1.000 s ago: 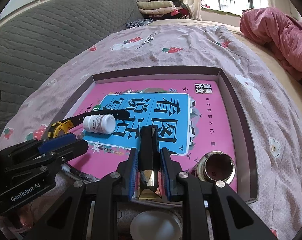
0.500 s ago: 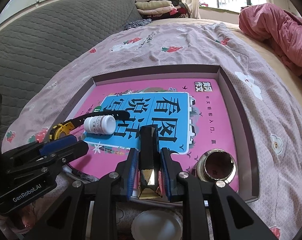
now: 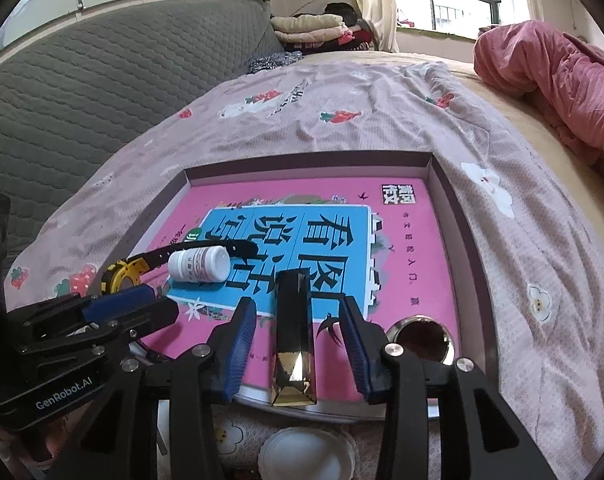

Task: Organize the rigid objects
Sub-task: 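Lower the lipstick case into the tray while the left tool releases the pill bottle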

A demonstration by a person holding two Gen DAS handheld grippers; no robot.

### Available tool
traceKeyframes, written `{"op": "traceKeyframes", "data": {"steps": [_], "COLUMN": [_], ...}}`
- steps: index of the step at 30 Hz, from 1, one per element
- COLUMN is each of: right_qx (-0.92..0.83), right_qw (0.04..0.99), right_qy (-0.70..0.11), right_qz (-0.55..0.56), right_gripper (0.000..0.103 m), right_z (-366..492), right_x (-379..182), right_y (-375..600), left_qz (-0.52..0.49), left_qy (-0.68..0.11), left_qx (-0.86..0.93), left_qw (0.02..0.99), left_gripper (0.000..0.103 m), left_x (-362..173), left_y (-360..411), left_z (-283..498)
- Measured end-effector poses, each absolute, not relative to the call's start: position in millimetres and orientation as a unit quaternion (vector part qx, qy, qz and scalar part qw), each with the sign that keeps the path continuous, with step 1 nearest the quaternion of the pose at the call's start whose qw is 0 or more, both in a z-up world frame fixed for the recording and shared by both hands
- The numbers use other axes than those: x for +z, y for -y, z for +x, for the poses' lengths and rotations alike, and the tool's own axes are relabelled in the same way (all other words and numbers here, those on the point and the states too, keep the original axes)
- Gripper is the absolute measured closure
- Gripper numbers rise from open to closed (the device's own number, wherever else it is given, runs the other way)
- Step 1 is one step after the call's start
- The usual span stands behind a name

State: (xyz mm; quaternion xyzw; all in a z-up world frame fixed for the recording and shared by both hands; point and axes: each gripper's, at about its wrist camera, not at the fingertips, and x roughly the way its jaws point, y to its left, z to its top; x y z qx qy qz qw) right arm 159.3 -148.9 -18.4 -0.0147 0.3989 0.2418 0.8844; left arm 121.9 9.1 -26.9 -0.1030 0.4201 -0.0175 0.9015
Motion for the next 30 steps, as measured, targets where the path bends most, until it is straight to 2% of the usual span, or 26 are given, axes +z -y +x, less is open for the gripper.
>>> {"op": "traceKeyframes", "data": {"steps": [10,14,18,20,26,30], "right_qx": [0.235,0.236,0.231,0.226,0.217,0.212], "right_qw": [0.893,0.896,0.9,0.903,0.907,0.908], "right_qy": [-0.38,-0.371,-0.36,-0.355,-0.353,-0.355], "right_qz": [-0.054,-0.069,-0.082,-0.086,-0.075,-0.068], "right_gripper": [0.06,0.06,0.06,0.06,0.06,0.06], "right_z": [151.7,146.9,143.8,142.4,142.7,143.6], "right_x": [-11.9,-9.9,-6.5,-4.9,-1.2,-0.7], "right_y": [143.1,140.6,141.2,142.0,153.3,157.9], "left_qz": [-0.103,-0.103,-0.101,-0.1,-0.1,-0.103], "left_qy": [-0.418,-0.417,-0.415,-0.413,-0.407,-0.406], "left_qx": [-0.029,-0.034,-0.036,-0.036,-0.037,-0.033], "left_qw": [0.902,0.902,0.903,0.905,0.907,0.907], "left_gripper": [0.07,0.06,0.055,0.05,0.048,0.041], "left_x": [-23.3,-22.4,-20.7,-19.3,-14.8,-15.0], "left_y": [-6.4,-4.5,-2.8,-2.9,-3.8,-6.9], "left_z": [121.1,121.7,121.5,120.8,118.2,116.5]}}
